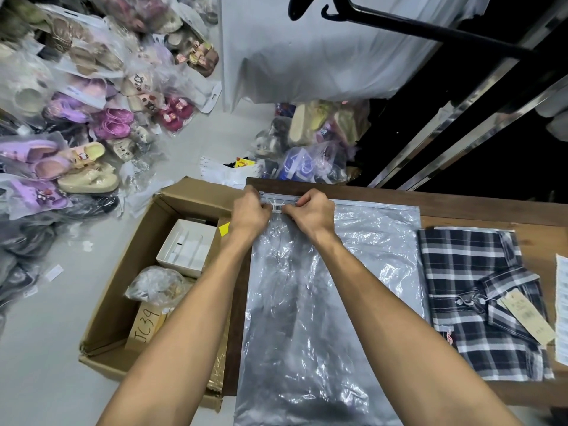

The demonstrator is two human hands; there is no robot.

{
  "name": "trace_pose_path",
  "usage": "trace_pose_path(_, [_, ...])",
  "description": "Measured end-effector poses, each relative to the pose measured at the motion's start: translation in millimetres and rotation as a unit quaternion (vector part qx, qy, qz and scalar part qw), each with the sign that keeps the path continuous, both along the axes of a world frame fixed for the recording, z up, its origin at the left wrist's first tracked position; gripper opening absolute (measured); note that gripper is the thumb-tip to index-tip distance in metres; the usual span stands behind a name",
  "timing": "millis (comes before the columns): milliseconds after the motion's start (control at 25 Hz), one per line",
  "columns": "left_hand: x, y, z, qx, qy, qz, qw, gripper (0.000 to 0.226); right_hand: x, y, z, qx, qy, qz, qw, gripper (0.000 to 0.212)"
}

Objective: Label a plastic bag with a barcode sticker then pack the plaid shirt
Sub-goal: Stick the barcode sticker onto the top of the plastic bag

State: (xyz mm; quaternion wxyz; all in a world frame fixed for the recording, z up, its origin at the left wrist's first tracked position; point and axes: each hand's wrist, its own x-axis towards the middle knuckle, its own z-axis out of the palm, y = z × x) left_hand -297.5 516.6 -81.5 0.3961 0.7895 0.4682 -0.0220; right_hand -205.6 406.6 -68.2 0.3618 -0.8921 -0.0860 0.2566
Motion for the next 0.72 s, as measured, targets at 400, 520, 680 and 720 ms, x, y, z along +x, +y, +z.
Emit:
trace_pose_path(400, [-25.4,19.6,-3.0,-0.075,0.0,0.057,0.996,0.06,19.0,-2.1,9.8,-0.045,0.075,0.049,0.995,0.025])
trace_pose_path(520, [-29.4,16.2,-6.7,-0.086,-0.03,0.074,0.993,0.064,5.2,8.0,10.9,-0.091,-0.02,0.103,0.99,0.042])
trace_pose_path(680, [-33.7,11.8,-8.9,-0.138,-0.097,0.122,0.978,0.047,-6.9,22.3,10.0,-0.111,-0.063,0.132,0.983,0.046])
trace_pose_path(720, [-35.1,11.3,-10.5,-0.154,-0.114,0.135,0.972,0.049,-6.4,22.7,8.7,-0.112,-0.065,0.135,0.982,0.047])
